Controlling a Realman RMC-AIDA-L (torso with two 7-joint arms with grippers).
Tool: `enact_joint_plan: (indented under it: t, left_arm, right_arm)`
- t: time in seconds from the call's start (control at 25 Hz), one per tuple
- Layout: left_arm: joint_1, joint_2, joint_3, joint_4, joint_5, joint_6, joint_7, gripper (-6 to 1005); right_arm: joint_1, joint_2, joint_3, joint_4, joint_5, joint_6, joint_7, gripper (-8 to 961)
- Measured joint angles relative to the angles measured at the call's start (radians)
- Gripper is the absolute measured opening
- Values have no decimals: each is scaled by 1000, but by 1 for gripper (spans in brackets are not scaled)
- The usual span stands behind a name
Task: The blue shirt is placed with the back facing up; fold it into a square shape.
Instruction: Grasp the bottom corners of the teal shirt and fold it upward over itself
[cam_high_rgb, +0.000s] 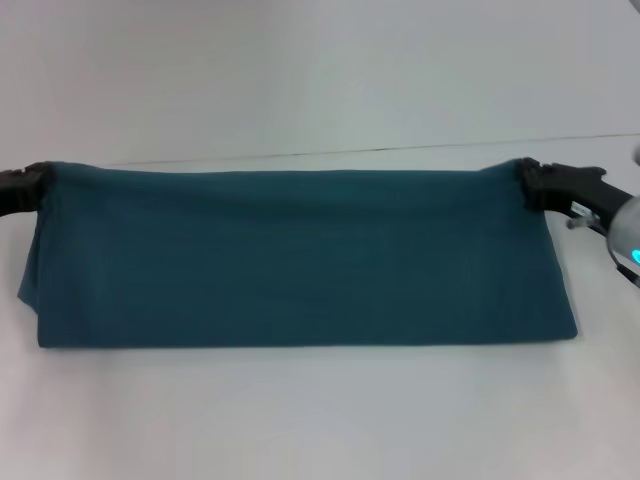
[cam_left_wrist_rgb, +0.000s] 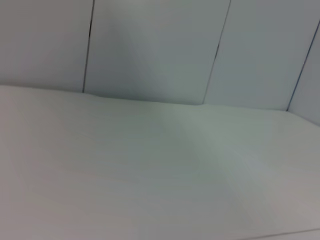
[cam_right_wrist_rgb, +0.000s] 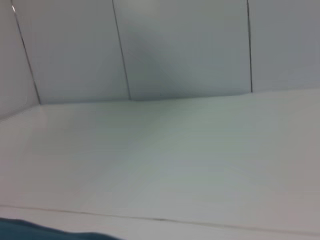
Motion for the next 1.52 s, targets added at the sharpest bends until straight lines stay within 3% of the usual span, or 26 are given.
enact_joint_plan:
  t: [0.24,0.52,0.84,1.08,1.52]
  left_arm:
    - [-29,-24,52,-7,-43,-123,49,41]
    - [-49,-31,142,-26,-127,-226,101,42]
    - [-75,-35,165,-36,-190,-277,150,42]
    - [-89,-32,171,-56,-192,-295,154,43]
    - [-96,-35,173,-73,-196,-320,180,44]
  right_arm:
    - [47,1,0,47,83,101,-83,19]
    - [42,0,0,47,149,125,-97,19]
    - [55,-1,0,43,197,132,-148,20]
    - [67,-9,0,46,207,142,-152,19]
    - [75,-5,0,50,207,161,-167,20]
